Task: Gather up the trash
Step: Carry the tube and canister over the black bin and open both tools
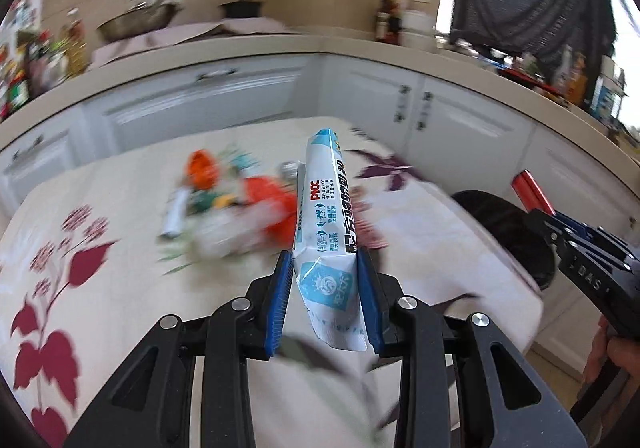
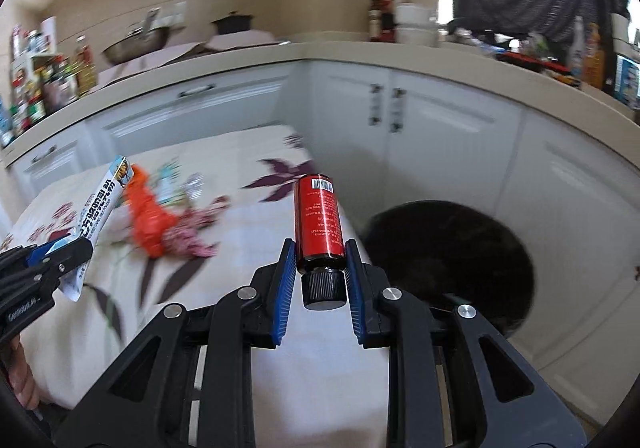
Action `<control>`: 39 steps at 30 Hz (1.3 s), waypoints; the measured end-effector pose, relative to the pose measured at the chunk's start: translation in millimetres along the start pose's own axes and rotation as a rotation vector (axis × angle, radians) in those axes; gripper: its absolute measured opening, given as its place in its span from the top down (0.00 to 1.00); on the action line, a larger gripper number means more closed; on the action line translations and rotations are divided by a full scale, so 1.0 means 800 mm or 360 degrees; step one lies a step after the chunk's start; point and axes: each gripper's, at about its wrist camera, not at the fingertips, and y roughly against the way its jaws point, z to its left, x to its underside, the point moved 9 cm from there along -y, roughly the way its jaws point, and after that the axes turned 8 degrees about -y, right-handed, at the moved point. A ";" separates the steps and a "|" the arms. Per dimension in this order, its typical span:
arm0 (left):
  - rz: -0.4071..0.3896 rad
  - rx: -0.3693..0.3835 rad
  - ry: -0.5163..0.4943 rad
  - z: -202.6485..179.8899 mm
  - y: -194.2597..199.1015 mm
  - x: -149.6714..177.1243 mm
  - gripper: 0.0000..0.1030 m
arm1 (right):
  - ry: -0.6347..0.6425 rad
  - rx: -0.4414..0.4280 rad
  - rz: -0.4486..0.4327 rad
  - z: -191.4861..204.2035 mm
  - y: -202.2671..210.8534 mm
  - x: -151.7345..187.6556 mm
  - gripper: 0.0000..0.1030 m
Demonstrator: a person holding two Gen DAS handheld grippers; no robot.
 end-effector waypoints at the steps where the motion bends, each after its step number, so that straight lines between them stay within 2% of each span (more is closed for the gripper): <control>1: -0.0004 0.0036 -0.0029 -0.019 -0.006 -0.007 0.68 | -0.0015 0.0017 -0.0009 -0.010 0.000 -0.002 0.77; 6: -0.0053 0.0127 -0.0128 -0.079 -0.022 -0.037 0.68 | -0.0077 0.0112 -0.0068 -0.062 0.000 -0.020 0.77; 11: -0.0078 0.0211 -0.0157 -0.127 -0.041 -0.061 0.68 | -0.0138 0.0184 -0.0114 -0.110 0.000 -0.032 0.77; 20: -0.0166 0.0261 -0.0196 -0.193 -0.074 -0.097 0.68 | -0.0211 0.0276 -0.0174 -0.172 -0.011 -0.047 0.77; 32: -0.0105 0.0299 -0.0277 -0.256 -0.136 -0.113 0.67 | -0.0257 0.0355 -0.0179 -0.217 -0.051 -0.054 0.77; 34: -0.0067 0.0315 -0.0326 -0.269 -0.150 -0.111 0.64 | -0.0266 0.0367 -0.0171 -0.225 -0.063 -0.053 0.73; 35: -0.0049 0.0306 -0.0340 -0.272 -0.155 -0.110 0.58 | -0.0277 0.0384 -0.0157 -0.230 -0.070 -0.052 0.69; 36: -0.0031 0.0293 -0.0349 -0.273 -0.160 -0.108 0.53 | -0.0288 0.0397 -0.0157 -0.233 -0.073 -0.051 0.60; 39: 0.0000 0.0290 -0.0331 -0.268 -0.164 -0.101 0.45 | -0.0310 0.0405 -0.0150 -0.238 -0.078 -0.046 0.57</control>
